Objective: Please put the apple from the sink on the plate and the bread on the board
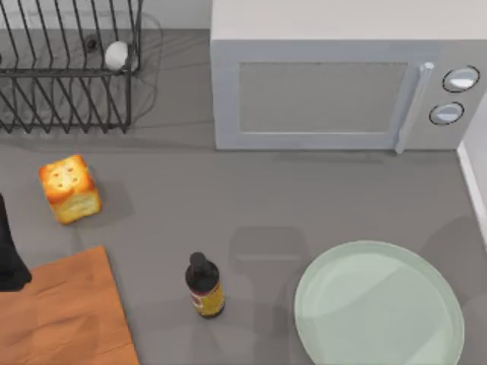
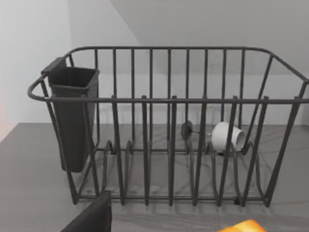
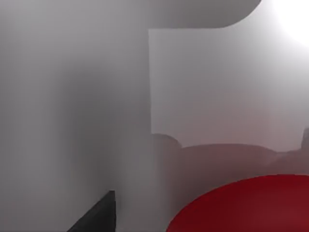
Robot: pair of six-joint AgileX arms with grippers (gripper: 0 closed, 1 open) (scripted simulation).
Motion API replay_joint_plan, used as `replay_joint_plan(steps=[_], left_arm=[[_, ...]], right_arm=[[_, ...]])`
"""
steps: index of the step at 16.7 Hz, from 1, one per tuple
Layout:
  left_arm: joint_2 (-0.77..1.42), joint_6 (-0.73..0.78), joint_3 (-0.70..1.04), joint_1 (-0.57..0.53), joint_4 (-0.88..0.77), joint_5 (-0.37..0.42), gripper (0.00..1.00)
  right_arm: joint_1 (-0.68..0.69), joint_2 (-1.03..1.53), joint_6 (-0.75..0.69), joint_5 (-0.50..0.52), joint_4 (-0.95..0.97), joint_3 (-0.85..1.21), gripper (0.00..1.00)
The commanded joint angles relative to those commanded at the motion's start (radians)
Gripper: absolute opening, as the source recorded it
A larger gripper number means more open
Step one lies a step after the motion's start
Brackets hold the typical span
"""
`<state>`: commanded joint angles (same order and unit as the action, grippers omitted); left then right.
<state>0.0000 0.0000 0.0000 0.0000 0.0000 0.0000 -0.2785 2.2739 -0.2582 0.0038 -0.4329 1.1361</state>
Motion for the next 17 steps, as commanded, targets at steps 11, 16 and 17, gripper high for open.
replay_joint_plan(steps=[11, 16, 17], left_arm=[[0.000, 0.000, 0.000, 0.000, 0.000, 0.000, 1.00], [0.000, 0.000, 0.000, 0.000, 0.000, 0.000, 1.00], [0.000, 0.000, 0.000, 0.000, 0.000, 0.000, 1.00]], right_arm=[[0.000, 0.000, 0.000, 0.000, 0.000, 0.000, 0.00], [0.001, -0.090, 0.008, -0.014, -0.062, 0.026, 0.00], [0.001, -0.103, 0.008, -0.015, -0.083, 0.034, 0.00]])
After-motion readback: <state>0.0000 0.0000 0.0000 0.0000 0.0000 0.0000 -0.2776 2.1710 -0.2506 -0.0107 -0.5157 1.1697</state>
